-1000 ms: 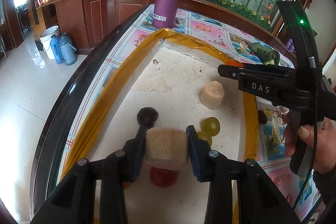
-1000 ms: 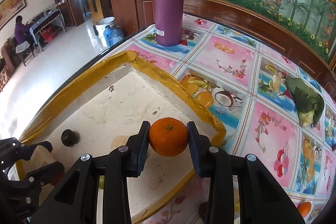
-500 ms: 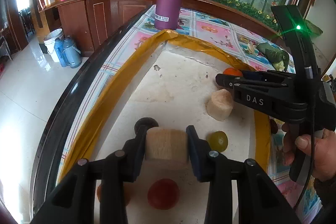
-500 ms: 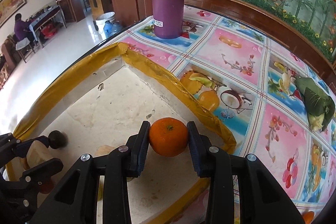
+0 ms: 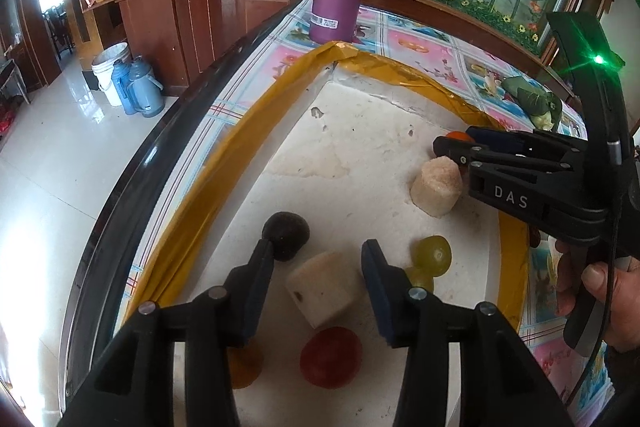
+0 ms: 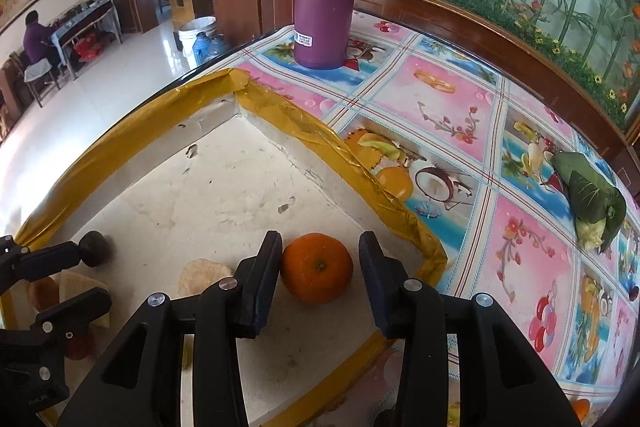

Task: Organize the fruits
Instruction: 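Open the right tool to drop the mandarin in the tray while the left tool releases the chunk, then withdraw both open tools from the tray toward the fruit row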

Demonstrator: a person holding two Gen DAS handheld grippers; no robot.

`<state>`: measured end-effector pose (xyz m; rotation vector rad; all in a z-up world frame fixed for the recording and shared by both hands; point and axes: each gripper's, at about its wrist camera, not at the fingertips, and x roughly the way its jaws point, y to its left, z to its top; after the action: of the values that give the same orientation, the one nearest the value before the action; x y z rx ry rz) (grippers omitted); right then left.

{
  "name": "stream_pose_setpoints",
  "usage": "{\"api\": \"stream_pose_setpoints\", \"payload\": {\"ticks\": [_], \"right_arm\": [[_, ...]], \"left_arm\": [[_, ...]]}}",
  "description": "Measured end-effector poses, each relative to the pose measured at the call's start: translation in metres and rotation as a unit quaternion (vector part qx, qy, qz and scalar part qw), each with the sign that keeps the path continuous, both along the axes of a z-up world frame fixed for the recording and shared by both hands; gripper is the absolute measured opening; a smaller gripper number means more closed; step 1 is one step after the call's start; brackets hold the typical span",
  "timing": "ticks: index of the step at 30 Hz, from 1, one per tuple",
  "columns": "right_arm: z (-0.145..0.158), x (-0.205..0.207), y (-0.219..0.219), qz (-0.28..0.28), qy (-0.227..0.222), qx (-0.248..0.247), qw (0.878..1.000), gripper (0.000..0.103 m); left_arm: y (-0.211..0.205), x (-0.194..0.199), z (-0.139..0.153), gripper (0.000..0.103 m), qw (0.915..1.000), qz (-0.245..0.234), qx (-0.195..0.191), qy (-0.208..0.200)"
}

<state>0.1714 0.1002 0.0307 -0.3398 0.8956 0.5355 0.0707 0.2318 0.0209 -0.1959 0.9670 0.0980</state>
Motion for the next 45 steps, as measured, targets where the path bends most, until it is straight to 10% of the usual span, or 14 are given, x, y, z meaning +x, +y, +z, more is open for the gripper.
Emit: {"api": "stream_pose_setpoints", "payload": {"ticks": [17,27,45], "right_arm": [[0.04,-0.068,-0.067,-0.025,0.003,0.055,0.998,0.04],[0.047,-0.136,-0.163,-0.085,-0.015,0.041,0.995,0.058],[0.028,-0.177,-0.31,-0.184,-0.013,0.045,0.982,0.059]], "left_arm": [[-0.013,-0.044,0.028,0.073,0.9989,0.027,0.013,-0.037],[-0.069,-0.059,0.048,0.085,0.9972,0.003,0.039,-0.064],[-0.187,-0.075,0.043,0.099,0.9949,-0.065,0.042,-0.065]]}}
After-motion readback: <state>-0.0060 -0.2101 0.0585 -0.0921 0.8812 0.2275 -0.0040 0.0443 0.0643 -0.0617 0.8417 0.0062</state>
